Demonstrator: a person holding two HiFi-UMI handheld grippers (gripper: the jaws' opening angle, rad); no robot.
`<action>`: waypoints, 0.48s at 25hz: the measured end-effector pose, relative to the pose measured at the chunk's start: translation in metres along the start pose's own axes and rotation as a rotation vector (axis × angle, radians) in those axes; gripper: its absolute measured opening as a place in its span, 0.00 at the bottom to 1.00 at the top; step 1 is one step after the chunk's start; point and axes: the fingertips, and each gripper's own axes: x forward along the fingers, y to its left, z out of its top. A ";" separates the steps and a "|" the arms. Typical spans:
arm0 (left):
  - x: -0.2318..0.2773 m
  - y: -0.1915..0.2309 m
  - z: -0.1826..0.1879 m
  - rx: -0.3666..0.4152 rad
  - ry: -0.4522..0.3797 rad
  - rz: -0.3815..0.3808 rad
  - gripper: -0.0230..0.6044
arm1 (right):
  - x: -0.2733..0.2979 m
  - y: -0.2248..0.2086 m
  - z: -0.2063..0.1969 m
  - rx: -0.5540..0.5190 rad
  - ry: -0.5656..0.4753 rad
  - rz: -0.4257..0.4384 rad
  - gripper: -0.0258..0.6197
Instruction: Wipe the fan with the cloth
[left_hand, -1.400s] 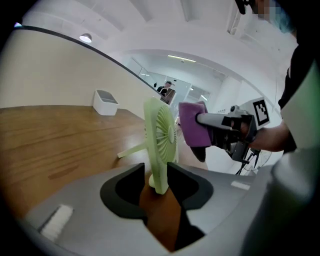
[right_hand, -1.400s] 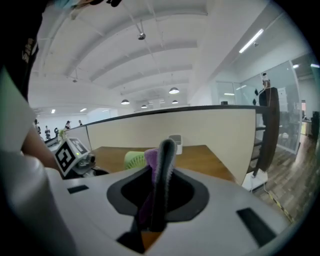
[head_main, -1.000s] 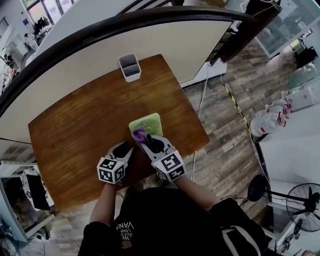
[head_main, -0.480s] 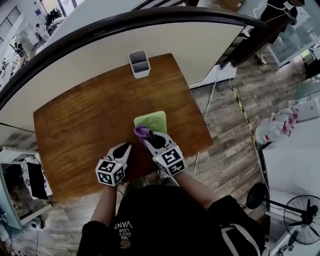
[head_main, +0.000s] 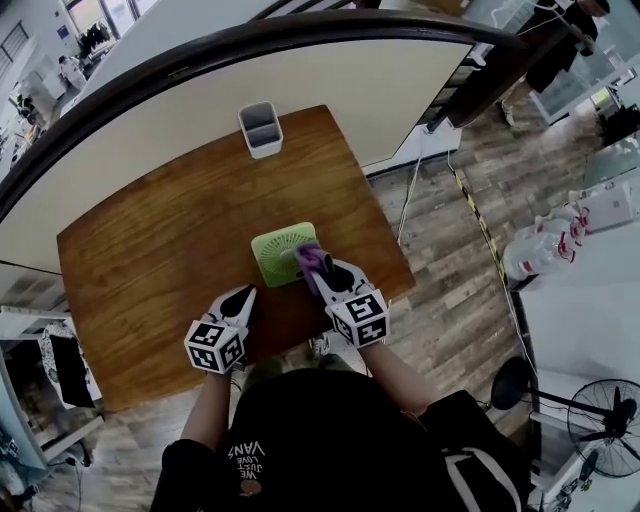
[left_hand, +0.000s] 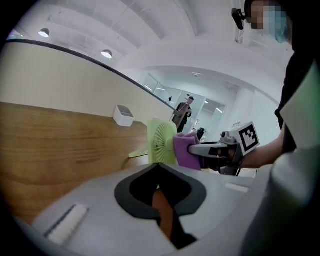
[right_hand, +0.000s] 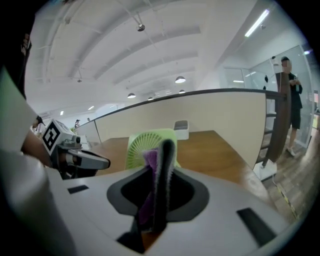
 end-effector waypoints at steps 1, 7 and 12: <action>0.002 -0.002 -0.001 0.001 0.005 -0.004 0.06 | -0.002 -0.007 -0.001 0.012 0.001 -0.017 0.17; 0.007 -0.011 -0.004 -0.006 0.015 -0.024 0.06 | -0.011 -0.035 -0.007 0.046 0.016 -0.110 0.17; 0.007 -0.018 0.004 0.001 -0.010 -0.033 0.05 | -0.018 -0.042 -0.013 0.061 0.035 -0.145 0.17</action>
